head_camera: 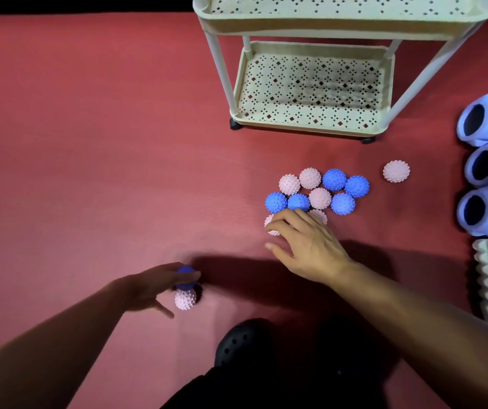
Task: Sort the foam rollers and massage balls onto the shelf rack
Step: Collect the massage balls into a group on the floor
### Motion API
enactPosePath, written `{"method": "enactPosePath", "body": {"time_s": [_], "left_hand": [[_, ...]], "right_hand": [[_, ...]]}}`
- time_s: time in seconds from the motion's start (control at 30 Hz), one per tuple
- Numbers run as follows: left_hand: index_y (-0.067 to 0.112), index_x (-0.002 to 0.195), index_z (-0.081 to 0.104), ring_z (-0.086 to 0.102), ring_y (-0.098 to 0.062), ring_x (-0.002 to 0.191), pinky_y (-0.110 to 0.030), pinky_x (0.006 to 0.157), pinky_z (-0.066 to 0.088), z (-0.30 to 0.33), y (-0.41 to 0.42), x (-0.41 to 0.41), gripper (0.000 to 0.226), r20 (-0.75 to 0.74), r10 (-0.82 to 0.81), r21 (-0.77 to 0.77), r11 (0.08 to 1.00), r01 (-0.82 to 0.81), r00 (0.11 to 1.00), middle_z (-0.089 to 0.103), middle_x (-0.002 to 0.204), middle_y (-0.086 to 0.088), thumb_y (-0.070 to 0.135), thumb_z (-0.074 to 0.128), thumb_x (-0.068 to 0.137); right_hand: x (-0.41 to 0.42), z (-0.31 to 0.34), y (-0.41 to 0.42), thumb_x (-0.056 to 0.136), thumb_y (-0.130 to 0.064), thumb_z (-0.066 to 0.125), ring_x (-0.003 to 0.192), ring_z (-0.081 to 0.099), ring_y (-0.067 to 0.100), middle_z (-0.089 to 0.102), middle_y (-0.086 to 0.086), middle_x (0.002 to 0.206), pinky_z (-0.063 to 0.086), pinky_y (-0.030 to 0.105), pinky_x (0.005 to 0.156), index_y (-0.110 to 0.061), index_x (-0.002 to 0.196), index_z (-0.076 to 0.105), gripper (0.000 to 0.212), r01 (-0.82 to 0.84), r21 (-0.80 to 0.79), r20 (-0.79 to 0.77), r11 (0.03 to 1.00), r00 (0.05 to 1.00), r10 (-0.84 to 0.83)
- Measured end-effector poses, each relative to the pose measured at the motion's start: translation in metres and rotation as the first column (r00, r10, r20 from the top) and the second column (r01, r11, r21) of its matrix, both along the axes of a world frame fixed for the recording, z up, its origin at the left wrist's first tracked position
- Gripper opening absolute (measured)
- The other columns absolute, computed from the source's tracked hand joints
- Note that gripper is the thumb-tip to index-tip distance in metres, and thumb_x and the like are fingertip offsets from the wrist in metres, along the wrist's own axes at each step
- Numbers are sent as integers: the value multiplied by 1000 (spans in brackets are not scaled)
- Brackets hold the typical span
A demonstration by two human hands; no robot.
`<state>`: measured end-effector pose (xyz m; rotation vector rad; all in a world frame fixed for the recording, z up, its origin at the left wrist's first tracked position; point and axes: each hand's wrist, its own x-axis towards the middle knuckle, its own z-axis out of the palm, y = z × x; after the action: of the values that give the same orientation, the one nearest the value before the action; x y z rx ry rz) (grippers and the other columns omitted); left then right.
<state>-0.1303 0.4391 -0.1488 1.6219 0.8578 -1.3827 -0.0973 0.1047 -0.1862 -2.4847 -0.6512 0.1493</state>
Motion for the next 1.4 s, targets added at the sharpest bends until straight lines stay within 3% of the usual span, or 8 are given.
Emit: {"method": "enactPosePath", "body": {"time_s": [0.3,0.47,0.6,0.8,1.03,1.13,1.3,1.4], "left_hand": [[6,123,67,66,-29,94,-40,79,57,-19,-22,-21,77,-31,293,44,955,-292,956,70,120,-18,50,88,64],[11,118,65,64,-26,94,-41,84,57,-13,-26,8,49,36,470,4,883,-470,882,65,117,-13,42,76,82],[8,108,67,62,-20,71,-31,63,60,-11,-53,48,58,89,560,-48,829,-558,824,62,95,-14,58,74,80],[19,85,64,58,-18,63,-25,53,51,-17,-118,112,59,382,220,104,955,-278,898,63,76,-5,75,48,88],[18,135,59,66,-38,94,-36,70,55,-54,-157,159,52,394,-371,398,894,208,841,64,107,-20,51,42,100],[7,123,64,61,-32,71,-35,64,49,-55,-167,161,67,344,-376,380,894,238,861,62,81,-18,64,45,94],[13,119,59,55,-28,61,-22,50,39,-59,-168,162,65,383,-289,296,938,179,877,64,90,-18,69,43,90],[13,126,58,66,-34,94,-31,64,51,-61,-169,162,55,441,-223,283,954,102,869,67,117,-18,59,50,96]], "right_hand": [[-3,0,3,92,-46,60,105,56,16,58,-11,117,48,37,91,-25,114,63,31,-22,-16,-67,1000,998,21],[1,0,-3,91,-43,63,98,58,17,59,-11,112,47,34,87,-24,111,65,28,12,-18,-21,1000,1000,-12],[9,4,-11,91,-37,60,91,57,20,60,-6,105,49,37,84,-22,109,66,24,76,11,24,997,997,-76],[19,3,-33,94,-41,53,94,58,23,61,-4,108,48,37,85,-20,108,66,28,157,-8,30,988,987,-156],[46,1,-65,93,-33,64,99,58,24,62,-3,110,49,40,88,-20,113,67,25,274,-83,45,958,961,-271],[43,-3,-68,92,-34,64,98,58,24,61,-3,109,50,41,87,-20,115,66,26,278,-117,22,954,961,-277],[38,-8,-72,92,-37,63,97,59,23,60,-4,110,51,41,86,-21,115,66,28,268,-138,15,953,963,-269],[38,-9,-73,91,-37,63,97,58,23,60,-5,110,51,41,87,-22,115,65,29,285,-134,-6,949,958,-288]]}}
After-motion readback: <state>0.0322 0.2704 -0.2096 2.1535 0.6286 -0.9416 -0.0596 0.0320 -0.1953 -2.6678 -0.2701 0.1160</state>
